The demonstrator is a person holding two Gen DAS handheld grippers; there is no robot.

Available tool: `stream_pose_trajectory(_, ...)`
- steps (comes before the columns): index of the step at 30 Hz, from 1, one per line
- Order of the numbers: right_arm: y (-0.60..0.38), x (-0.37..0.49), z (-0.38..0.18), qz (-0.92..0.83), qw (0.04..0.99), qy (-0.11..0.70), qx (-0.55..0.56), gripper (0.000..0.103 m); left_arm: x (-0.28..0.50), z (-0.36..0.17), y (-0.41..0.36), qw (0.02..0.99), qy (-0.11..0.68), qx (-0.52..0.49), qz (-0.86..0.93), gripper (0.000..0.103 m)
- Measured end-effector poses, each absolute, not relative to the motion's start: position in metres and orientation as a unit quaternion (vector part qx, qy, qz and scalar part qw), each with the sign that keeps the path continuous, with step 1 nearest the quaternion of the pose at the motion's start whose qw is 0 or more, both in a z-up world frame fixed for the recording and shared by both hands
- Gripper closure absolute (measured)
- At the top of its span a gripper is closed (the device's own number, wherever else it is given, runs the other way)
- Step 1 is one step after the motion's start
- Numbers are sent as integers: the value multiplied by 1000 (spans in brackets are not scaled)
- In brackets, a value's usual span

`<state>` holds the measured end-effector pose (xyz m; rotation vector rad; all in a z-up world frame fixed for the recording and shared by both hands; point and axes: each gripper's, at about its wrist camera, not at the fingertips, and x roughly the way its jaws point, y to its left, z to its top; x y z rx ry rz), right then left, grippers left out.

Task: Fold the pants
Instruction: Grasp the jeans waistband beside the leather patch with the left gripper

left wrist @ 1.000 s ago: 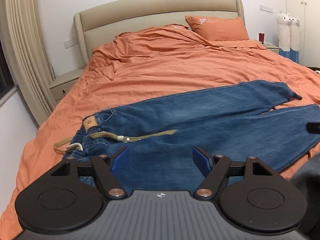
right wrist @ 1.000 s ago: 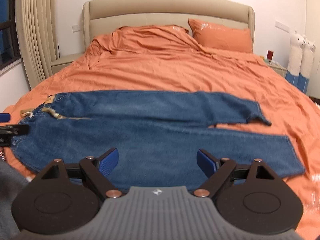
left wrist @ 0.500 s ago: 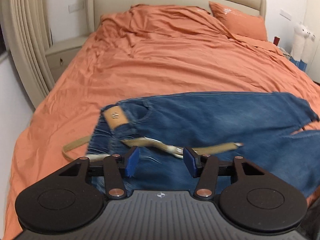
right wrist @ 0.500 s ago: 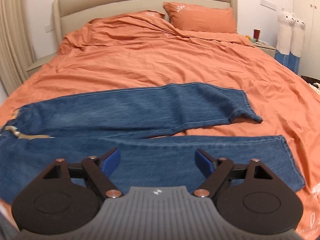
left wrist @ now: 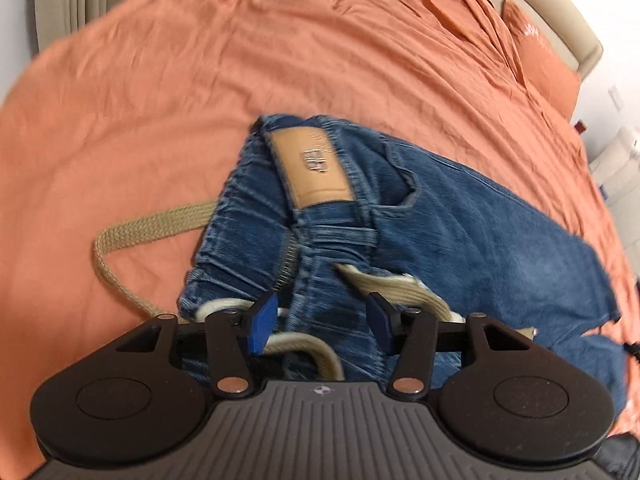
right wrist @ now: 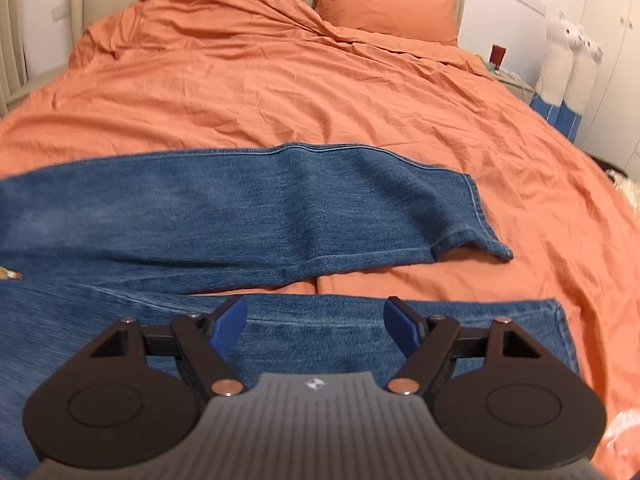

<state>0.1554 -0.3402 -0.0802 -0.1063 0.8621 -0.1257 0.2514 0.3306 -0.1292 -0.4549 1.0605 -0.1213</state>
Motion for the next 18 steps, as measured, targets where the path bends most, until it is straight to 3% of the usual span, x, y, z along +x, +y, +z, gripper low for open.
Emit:
stream_pose_trajectory(3,-335,162,-85,-64,906,414,-68,30,255,-144,348,821,489,-283,-85,43)
stream_pose_trajectory(5,-334,165,-87,-65,905,412,-79,30,258,-152,347,804,493,-312,-110,53)
stream_pose_trajectory(7,-334,168,-89,-69,904,411,-90,30,257,-152,341,813,485,-301,-116,54)
stream_pose_trajectory(9,-336,169,-90,-77,902,413,-100,30,253,-149,343,811,474,-318,-126,63)
stream_pose_trajectory(11,-339,169,-91,-83,901,413,-102,30,251,-149,351,809,464,-344,-112,81)
stream_pose_trajectory(13,-342,169,-92,-89,901,413,-102,29,247,-143,354,811,461,-347,-95,93)
stream_pose_trajectory(18,-345,165,-89,-93,902,407,-111,28,225,-99,334,854,407,-307,-102,100)
